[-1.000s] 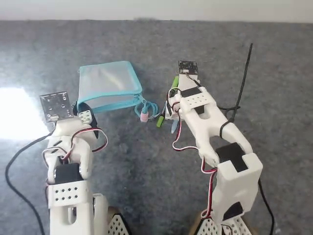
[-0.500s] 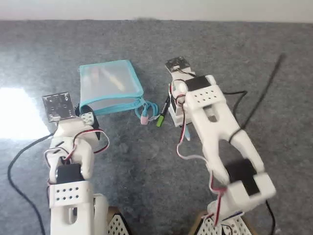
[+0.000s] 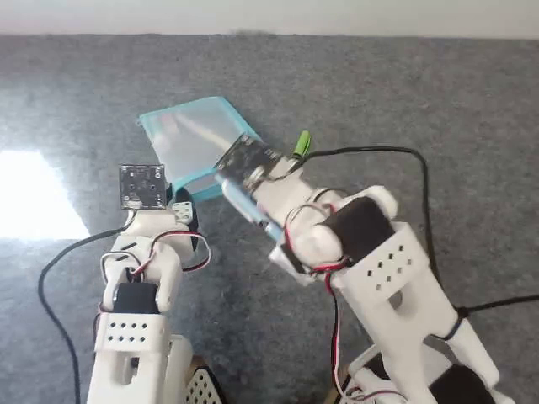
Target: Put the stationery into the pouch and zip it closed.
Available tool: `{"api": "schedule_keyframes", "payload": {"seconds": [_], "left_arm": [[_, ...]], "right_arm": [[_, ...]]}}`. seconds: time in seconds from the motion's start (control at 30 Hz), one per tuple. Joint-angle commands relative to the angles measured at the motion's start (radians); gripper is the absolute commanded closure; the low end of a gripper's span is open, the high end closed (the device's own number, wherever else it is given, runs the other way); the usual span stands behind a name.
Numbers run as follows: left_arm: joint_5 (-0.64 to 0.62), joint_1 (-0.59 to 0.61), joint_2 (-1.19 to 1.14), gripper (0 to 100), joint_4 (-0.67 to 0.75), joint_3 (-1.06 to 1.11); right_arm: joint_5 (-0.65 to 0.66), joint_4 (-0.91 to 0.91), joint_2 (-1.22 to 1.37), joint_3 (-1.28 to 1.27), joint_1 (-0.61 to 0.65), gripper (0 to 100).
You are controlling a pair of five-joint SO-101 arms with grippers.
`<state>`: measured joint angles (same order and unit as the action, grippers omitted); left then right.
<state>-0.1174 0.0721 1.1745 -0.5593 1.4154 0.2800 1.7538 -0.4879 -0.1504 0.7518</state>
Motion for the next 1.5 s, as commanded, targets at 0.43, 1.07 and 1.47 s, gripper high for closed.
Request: {"api": "schedule_keyframes", "payload": {"seconds": [0.43,1.07,1.47], "left_arm": [[0.008,-0.025,-0.002,99,0.023,-0.012],[0.009,-0.066,0.0,99,0.023,-0.001],[0.043,-0.066,0.002,99,0.026,0.012]], "right_arm": [[-0.046,-0.272,0.286,-0.009,-0.002,99.1],[-0.117,-0.268,0.785,0.741,-0.125,93.5],[-0.118,-0.257,0.797,0.858,-0.131,63.0]]}}
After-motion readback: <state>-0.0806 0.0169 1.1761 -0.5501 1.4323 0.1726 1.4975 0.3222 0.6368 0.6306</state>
